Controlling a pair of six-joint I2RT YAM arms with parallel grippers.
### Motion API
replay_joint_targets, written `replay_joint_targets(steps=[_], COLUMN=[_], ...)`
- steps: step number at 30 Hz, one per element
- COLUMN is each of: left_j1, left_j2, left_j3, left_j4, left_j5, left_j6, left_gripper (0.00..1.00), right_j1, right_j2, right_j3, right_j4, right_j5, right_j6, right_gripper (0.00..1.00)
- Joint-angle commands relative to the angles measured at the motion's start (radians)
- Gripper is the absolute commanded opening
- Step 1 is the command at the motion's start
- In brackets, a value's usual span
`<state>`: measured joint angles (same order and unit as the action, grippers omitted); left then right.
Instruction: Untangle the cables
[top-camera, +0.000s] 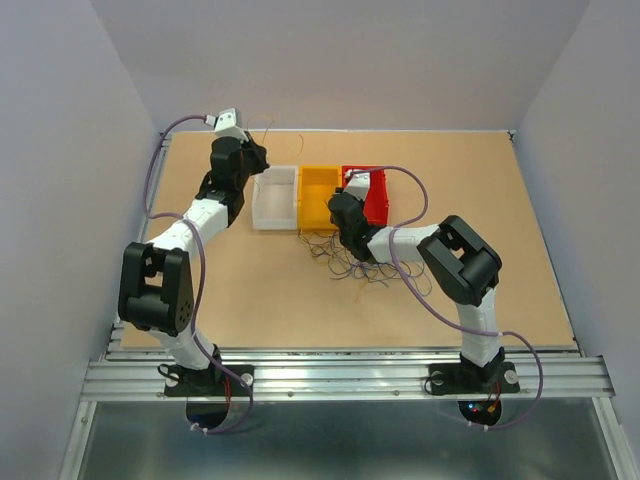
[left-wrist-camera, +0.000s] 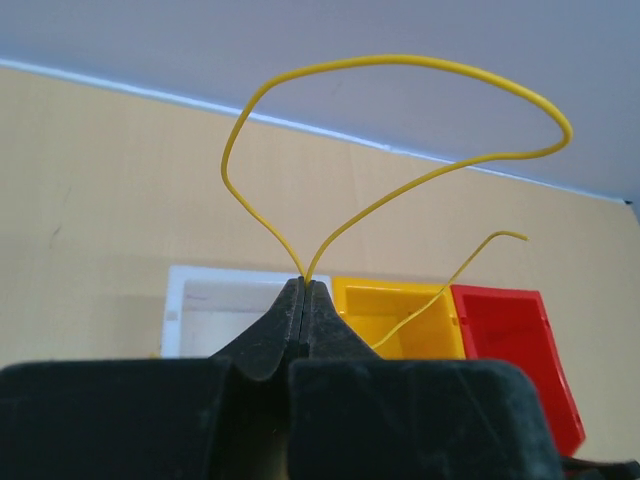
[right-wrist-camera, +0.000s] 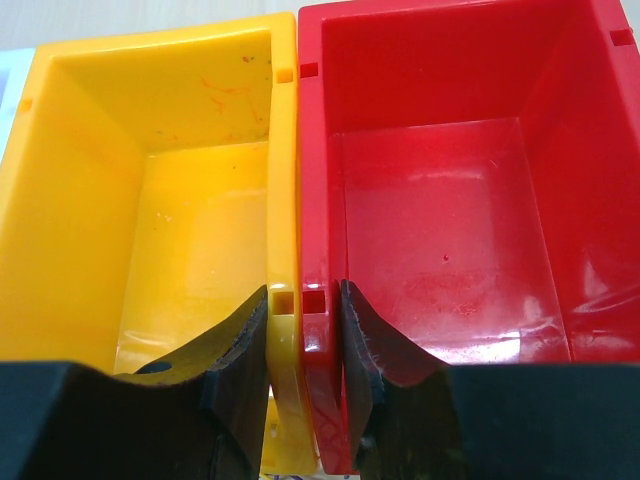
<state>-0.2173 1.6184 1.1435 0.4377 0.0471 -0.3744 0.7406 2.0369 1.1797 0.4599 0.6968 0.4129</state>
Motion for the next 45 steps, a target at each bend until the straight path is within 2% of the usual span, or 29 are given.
replay_joint_targets(steps=[1,6,14,16,19,24,32,39,42,43,45], left_j1=[-0.033,-0.050,-0.105,-0.111,-0.149,-0.191,-0.205,-0.203,-0.205,-0.205,-0.205], left_j2=[0.012,0.106,0.161,0.173,0.213,0.245,0.374,0.382,0.379,0.368,0.347], left_j3=[-0.024,0.007,0.002,0.012,0.064,0.085,0.217,0.274,0.308,0.314,0.302], left_j4=[0.064,0.065,0.052,0.009,-0.089,-0.172,-0.321,-0.367,-0.427,-0.436,-0.436], left_j5=[-0.199,-0.214,-0.372,-0.398,-0.513,-0.573,-0.592,-0.556,-0.563,-0.559,-0.556], left_j6=[-0.032,-0.055,0.009,0.029,0.098,0.155,0.167,0.198,0.219,0.233,0.255], left_gripper=[0.00,0.00,0.00,0.00,0.00,0.00,0.00,0.00,0.06,0.11,0.27], right_j1=[-0.003,-0.003,-0.003,-0.003,-0.004,-0.004,-0.004,-0.004,-0.004,-0.003,-0.004], right_j2=[-0.030,-0.035,-0.038,-0.040,-0.038,-0.032,-0.038,-0.037,-0.040,-0.040,-0.040], right_j3=[-0.032,-0.041,-0.054,-0.055,-0.057,-0.054,-0.063,-0.063,-0.068,-0.068,-0.069], right_j4=[0.063,0.075,0.086,0.086,0.089,0.092,0.099,0.103,0.105,0.106,0.105], right_j5=[0.032,0.020,0.041,0.043,0.046,0.047,0.041,0.035,0.036,0.038,0.036], right_j6=[0.069,0.075,0.075,0.075,0.075,0.070,0.073,0.072,0.072,0.072,0.072], right_gripper=[0.29,0.30,0.30,0.30,0.30,0.30,0.30,0.30,0.30,0.30,0.30])
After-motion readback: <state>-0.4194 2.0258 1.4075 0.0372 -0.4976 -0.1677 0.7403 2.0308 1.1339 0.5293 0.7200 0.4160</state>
